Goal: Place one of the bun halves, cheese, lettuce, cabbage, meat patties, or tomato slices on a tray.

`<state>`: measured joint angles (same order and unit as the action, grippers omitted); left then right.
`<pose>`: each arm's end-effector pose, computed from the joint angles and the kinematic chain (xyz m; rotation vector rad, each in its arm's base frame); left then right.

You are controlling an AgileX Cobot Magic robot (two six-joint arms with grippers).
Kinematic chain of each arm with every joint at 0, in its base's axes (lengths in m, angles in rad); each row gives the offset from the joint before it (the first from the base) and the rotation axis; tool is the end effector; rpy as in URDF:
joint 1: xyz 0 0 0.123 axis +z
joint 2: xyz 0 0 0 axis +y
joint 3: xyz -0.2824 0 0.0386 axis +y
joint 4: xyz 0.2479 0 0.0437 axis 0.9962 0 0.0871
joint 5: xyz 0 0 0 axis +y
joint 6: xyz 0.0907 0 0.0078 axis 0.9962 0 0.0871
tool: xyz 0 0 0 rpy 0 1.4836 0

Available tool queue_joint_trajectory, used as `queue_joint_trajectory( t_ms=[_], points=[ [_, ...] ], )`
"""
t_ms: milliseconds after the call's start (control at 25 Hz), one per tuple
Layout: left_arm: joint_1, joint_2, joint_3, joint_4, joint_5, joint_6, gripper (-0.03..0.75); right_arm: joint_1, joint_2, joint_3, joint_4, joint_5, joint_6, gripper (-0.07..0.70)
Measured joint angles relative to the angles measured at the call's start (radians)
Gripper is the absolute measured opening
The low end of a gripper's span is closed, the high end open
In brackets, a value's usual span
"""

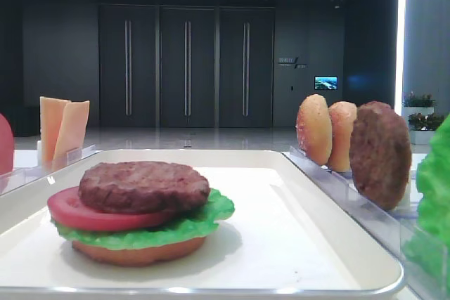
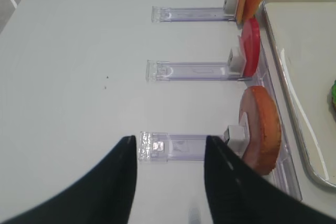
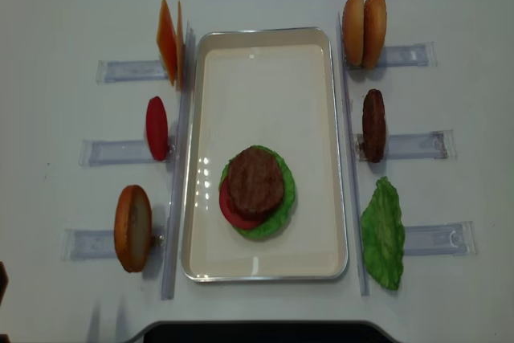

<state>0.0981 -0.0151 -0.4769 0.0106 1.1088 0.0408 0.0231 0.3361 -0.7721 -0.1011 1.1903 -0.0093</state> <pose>-0.0067 0.0002 0.2669 -0.0610 2.1009 0.0964 0.0238 -0.0080 0.3408 -0.0272 2.2351 -0.1179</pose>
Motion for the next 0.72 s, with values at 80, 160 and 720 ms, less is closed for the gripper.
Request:
queue_joint_trajectory(
  t_ms=[80, 160, 720],
  points=[
    [0.000, 0.000, 0.000, 0.000, 0.000, 0.000, 0.328, 0.000, -0.059, 0.038, 0.000, 0.005, 0.009, 0.379],
    [0.000, 0.000, 0.000, 0.000, 0.000, 0.000, 0.328, 0.000, -0.115, 0.071, 0.000, 0.013, 0.037, 0.379],
    [0.000, 0.000, 0.000, 0.000, 0.000, 0.000, 0.328, 0.000, -0.340, 0.240, 0.101, -0.002, 0.053, 0.352]
  ],
)
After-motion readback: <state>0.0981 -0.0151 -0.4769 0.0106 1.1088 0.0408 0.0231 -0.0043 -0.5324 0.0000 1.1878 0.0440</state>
